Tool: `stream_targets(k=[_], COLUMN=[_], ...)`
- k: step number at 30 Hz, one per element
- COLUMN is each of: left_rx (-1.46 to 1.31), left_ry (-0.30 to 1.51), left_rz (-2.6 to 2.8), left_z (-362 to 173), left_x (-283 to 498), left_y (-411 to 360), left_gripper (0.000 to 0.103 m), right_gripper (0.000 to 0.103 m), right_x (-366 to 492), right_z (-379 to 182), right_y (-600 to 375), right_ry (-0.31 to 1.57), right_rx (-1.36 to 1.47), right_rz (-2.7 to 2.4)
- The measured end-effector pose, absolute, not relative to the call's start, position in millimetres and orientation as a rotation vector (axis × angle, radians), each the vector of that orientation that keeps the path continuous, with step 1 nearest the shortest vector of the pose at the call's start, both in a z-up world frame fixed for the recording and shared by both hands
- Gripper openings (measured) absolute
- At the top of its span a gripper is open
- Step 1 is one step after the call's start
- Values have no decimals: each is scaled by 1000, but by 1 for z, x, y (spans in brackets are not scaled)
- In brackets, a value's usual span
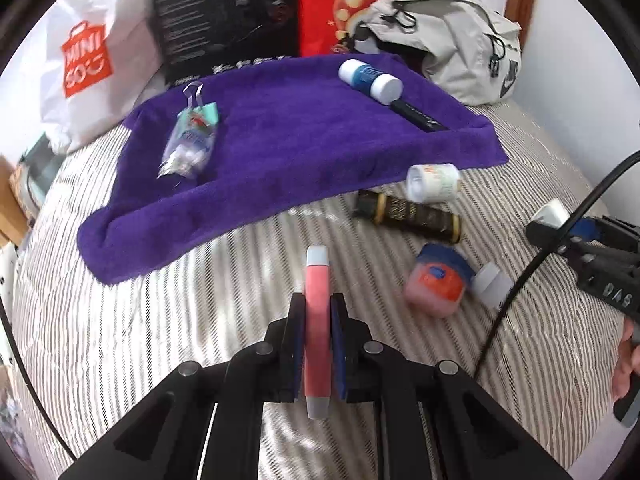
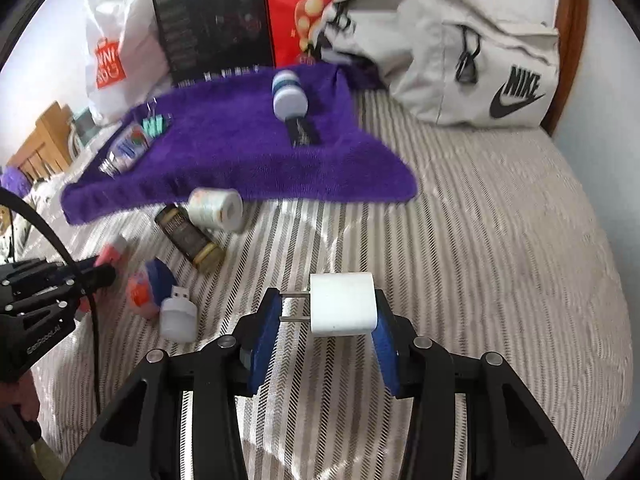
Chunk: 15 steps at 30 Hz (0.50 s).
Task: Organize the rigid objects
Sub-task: 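Place the charger by the Horizon stick with the right tool while the left places the tube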
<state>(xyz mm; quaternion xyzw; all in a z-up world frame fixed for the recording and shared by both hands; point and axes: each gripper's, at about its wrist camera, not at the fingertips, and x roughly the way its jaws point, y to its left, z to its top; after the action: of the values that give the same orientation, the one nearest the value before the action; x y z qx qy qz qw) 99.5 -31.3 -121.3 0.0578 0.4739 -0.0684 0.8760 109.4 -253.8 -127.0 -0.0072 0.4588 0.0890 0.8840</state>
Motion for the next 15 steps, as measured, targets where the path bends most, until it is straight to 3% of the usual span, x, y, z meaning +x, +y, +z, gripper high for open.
stream_targets(k=[15], left_rx=[-26], left_ry=[984], left_rz=[-162], left_z=[-106], left_x=[94], left_y=[17], left_gripper=[12], right_gripper=[44], right_x=[112], right_z=[-120], right_y=[-249], right_ry=[979], right_rx=[40], right_rz=[278])
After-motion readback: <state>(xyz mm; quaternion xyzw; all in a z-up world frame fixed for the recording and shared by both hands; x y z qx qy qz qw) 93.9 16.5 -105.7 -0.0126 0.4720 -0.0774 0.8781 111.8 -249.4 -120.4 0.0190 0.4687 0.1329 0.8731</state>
